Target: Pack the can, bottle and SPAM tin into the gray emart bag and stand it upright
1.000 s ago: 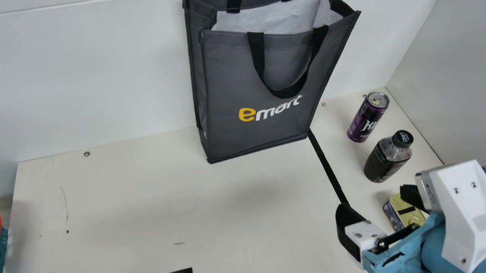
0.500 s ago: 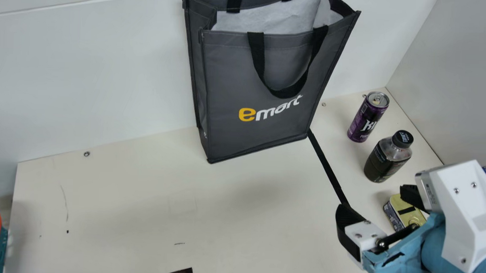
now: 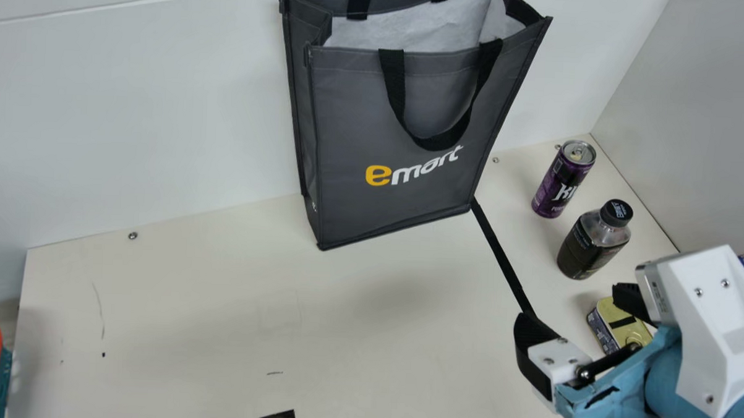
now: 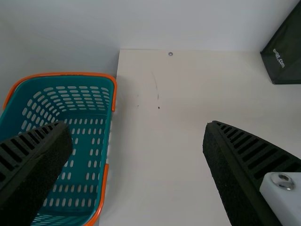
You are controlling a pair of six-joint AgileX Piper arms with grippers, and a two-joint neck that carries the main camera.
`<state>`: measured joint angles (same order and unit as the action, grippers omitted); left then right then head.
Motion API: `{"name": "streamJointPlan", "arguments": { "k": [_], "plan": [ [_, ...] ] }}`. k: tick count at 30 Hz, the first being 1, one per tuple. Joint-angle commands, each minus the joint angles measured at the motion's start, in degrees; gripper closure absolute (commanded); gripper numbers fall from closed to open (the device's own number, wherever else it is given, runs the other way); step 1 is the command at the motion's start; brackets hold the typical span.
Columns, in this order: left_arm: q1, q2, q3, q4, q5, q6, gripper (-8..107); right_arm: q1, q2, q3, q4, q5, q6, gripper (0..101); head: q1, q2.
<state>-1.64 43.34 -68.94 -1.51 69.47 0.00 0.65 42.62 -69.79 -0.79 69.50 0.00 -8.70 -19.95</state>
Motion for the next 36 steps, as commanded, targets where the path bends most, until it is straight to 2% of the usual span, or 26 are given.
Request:
{"name": "streamJointPlan", "arguments": {
  "k": [1,9,15,27,36],
  "plan": [
    [0.0,0.0,0.0,0.0,0.0,0.0,9,0.1,0.1,0.0,0.0,-0.1,0.0,6,-1.3,0.0],
    [0.0,0.0,0.0,0.0,0.0,0.0,9,0.7,1.0,0.4,0.1,-1.1,-0.1,6,-1.3,0.0],
    [0.0,0.0,0.0,0.0,0.0,0.0,9,1.3,2.7,-0.9,-0.3,-1.8,-0.6,6,-1.3,0.0],
    [0.0,0.0,0.0,0.0,0.0,0.0,9,2.0,7.1,-5.9,-1.6,-2.2,-1.8,6,-1.3,0.0],
    [0.0,0.0,0.0,0.0,0.0,0.0,9,1.0,11.4,-11.9,-1.9,-1.7,-5.0,6,-1.3,0.0]
  ]
}}
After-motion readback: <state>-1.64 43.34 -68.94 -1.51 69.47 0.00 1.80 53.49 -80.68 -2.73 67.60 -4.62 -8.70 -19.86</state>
